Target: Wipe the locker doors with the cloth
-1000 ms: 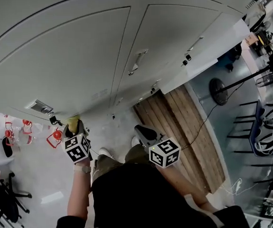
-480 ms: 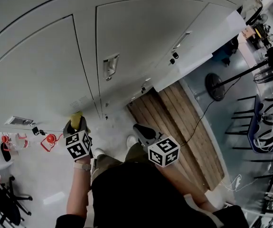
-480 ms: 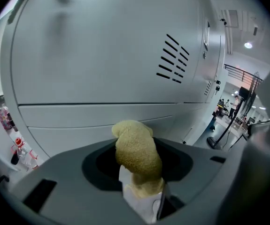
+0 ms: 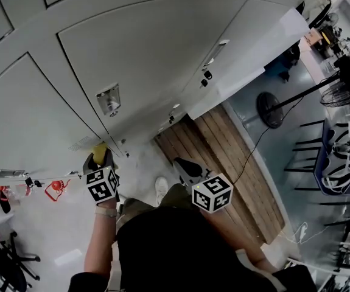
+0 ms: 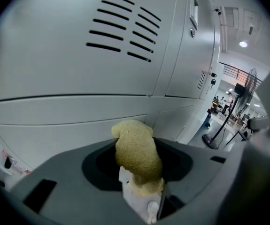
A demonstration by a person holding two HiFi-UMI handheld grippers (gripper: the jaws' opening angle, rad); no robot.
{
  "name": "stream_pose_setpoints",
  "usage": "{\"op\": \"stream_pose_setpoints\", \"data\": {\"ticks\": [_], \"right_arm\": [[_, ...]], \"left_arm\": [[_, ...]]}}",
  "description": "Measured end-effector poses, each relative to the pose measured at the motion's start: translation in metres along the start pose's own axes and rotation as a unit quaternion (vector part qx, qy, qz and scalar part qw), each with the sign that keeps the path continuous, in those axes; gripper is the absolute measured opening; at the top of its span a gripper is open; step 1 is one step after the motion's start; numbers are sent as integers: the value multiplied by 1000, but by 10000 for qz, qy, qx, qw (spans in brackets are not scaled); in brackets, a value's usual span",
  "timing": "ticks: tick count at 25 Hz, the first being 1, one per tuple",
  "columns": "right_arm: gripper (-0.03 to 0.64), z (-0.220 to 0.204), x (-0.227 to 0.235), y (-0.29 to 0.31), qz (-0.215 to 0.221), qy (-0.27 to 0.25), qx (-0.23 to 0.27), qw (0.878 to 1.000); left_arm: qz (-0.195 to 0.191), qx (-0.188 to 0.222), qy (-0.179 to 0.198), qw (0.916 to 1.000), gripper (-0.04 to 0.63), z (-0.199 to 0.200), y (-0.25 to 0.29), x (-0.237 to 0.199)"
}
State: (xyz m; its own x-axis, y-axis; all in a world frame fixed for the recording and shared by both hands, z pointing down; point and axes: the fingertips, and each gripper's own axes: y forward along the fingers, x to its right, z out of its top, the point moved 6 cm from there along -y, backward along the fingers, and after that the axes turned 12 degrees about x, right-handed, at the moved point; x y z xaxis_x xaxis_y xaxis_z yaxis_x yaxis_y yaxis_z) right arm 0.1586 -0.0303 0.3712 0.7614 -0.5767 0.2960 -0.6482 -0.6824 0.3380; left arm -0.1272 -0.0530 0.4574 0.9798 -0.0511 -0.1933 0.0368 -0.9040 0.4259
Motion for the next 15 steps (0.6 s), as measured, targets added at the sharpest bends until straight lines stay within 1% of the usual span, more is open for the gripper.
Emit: {"op": "stream_pose_setpoints", "data": {"ticks": [7,15], "right_arm": [[28,2,15,0,-35,35,-53,10000],[28,-2,-7,12,116,-1,-105,9999]], "left_arm": [[-26,-72,79,9999,186,-15,14,3],[79,-225,-64,9997,186,-25,7,-27]]}}
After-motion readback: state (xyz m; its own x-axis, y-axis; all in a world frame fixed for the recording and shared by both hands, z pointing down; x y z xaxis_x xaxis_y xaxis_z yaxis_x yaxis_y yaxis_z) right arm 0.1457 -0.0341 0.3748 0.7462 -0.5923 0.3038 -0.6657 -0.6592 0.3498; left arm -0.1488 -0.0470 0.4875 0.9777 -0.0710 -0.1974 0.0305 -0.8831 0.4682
